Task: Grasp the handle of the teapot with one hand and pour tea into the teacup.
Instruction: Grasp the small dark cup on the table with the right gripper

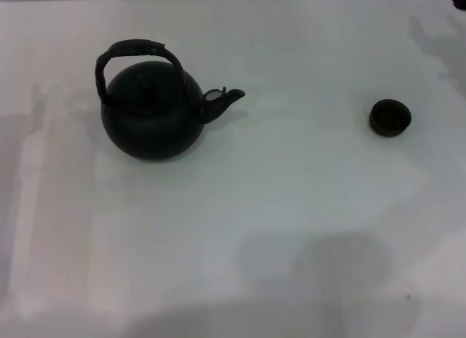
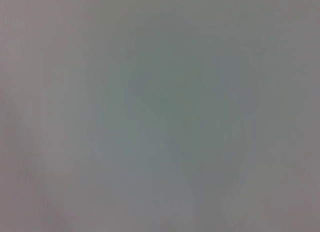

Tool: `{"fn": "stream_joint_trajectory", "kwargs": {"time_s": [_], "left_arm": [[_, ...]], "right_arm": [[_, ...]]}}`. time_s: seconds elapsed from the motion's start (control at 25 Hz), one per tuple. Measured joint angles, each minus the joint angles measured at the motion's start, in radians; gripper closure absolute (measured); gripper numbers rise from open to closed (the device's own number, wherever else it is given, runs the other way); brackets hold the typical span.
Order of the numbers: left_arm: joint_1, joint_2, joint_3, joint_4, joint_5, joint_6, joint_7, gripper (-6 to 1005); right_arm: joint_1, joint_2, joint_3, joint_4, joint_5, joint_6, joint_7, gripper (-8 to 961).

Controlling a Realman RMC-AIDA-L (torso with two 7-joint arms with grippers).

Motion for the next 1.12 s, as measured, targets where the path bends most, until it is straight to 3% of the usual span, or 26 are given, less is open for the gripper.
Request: {"fn": "stream_joint_trajectory", "kwargs": {"time_s": [0.2, 0.28, 0.36, 0.4, 0.56, 0.6, 0.64, 0.72, 0.76, 0.8, 0.96, 1.04, 1.12], "left_arm": [[-0.003, 0.000, 0.000, -0.003, 0.000, 0.000, 0.000, 242], [-0.005, 0.000, 0.000, -0.005, 0.000, 0.000, 0.000, 242], [-0.005, 0.000, 0.000, -0.005, 0.000, 0.000, 0.000, 242], [-0.006, 0.000, 0.000, -0.006, 0.000, 0.000, 0.000, 242], [-0.006, 0.002, 0.000, -0.007, 0.000, -0.001, 0.000, 242], [-0.006, 0.002, 0.000, -0.007, 0.000, -0.001, 0.000, 242], [-0.006, 0.002, 0.000, -0.007, 0.000, -0.001, 0.000, 242], [-0.004, 0.002, 0.000, -0.008, 0.000, -0.001, 0.000, 241], [-0.003, 0.002, 0.000, -0.008, 0.000, -0.001, 0.000, 241], [-0.003, 0.002, 0.000, -0.008, 0.002, -0.001, 0.002, 241], [-0.005, 0.002, 0.000, -0.008, 0.027, -0.001, 0.005, 241], [-0.006, 0.002, 0.000, -0.006, 0.034, -0.001, 0.005, 241], [-0.007, 0.002, 0.000, -0.002, 0.037, -0.001, 0.005, 241]], "right_arm": [[-0.007, -0.038, -0.311, -0.238, -0.172, -0.025, 0.432, 125], [-0.005, -0.069, -0.384, -0.320, -0.273, 0.001, 0.578, 125], [0.008, -0.103, -0.427, -0.382, -0.400, 0.063, 0.693, 125], [0.036, -0.139, -0.445, -0.442, -0.572, 0.154, 0.824, 125], [0.065, -0.162, -0.445, -0.523, -0.762, 0.262, 0.961, 125], [0.071, -0.156, -0.445, -0.607, -0.879, 0.314, 1.033, 125], [0.071, -0.156, -0.445, -0.607, -0.879, 0.314, 1.033, 125], [0.073, -0.130, -0.451, -0.704, -1.018, 0.358, 1.097, 125], [0.074, -0.091, -0.455, -0.798, -1.154, 0.406, 1.145, 125], [0.074, -0.091, -0.455, -0.798, -1.154, 0.406, 1.145, 125], [0.090, -0.001, -0.471, -0.957, -1.437, 0.512, 1.220, 125], [0.100, 0.011, -0.535, -0.978, -1.511, 0.533, 1.267, 125], [0.104, 0.007, -0.630, -0.975, -1.528, 0.528, 1.317, 125]]}}
